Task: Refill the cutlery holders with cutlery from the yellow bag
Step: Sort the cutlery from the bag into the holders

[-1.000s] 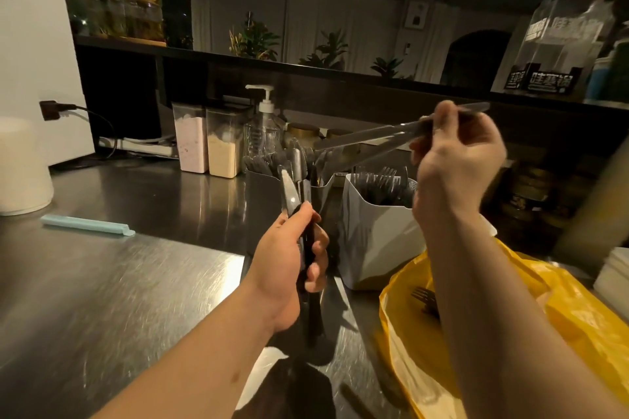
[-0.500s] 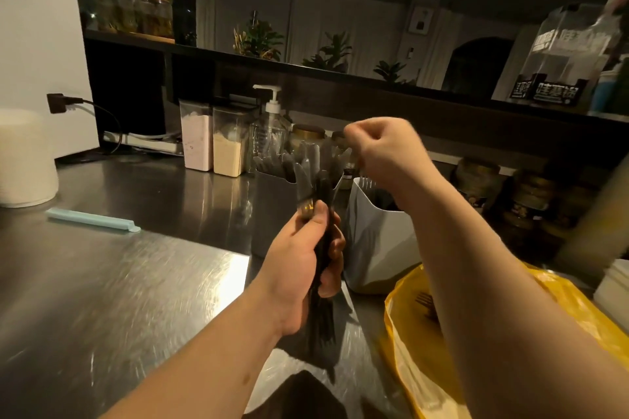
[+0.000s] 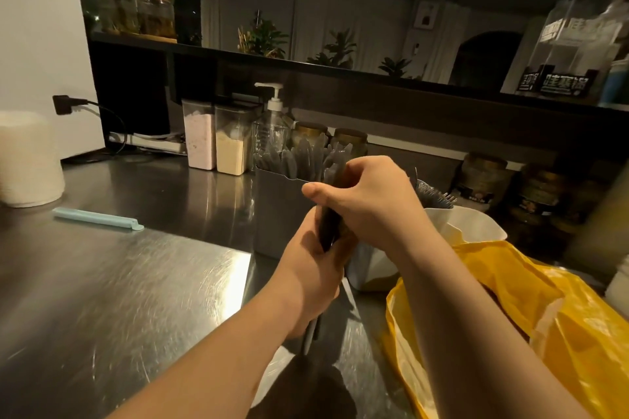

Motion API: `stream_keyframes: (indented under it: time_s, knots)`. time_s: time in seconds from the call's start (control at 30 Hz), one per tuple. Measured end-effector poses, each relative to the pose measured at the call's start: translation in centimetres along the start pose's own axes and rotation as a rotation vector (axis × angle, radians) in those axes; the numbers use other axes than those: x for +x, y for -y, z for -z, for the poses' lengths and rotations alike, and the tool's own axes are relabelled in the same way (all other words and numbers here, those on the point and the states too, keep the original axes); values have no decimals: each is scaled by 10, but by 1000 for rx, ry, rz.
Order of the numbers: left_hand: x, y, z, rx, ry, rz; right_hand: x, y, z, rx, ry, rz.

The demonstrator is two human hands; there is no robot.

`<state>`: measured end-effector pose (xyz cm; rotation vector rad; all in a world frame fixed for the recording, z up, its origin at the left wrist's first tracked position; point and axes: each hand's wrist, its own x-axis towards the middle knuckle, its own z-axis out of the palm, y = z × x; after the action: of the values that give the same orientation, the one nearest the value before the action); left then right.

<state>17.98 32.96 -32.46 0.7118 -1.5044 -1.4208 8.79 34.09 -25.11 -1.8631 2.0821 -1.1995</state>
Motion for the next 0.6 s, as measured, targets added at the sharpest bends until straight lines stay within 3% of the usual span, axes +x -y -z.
stream_keyframes:
  time_s: [0.1, 0.3, 0.43, 0.6]
  knots:
    - [2, 0, 2, -59, -20, 79, 2, -4, 0, 120, -31, 17]
    - [0, 7, 8, -108, -39, 43, 2, -7, 0, 172, -24, 4]
    - [-5, 2, 13, -206, -8, 68, 6, -15, 5, 279, 59, -45]
    - [-2, 2, 13, -126, -123, 111, 7, -20, 9, 518, 200, -207]
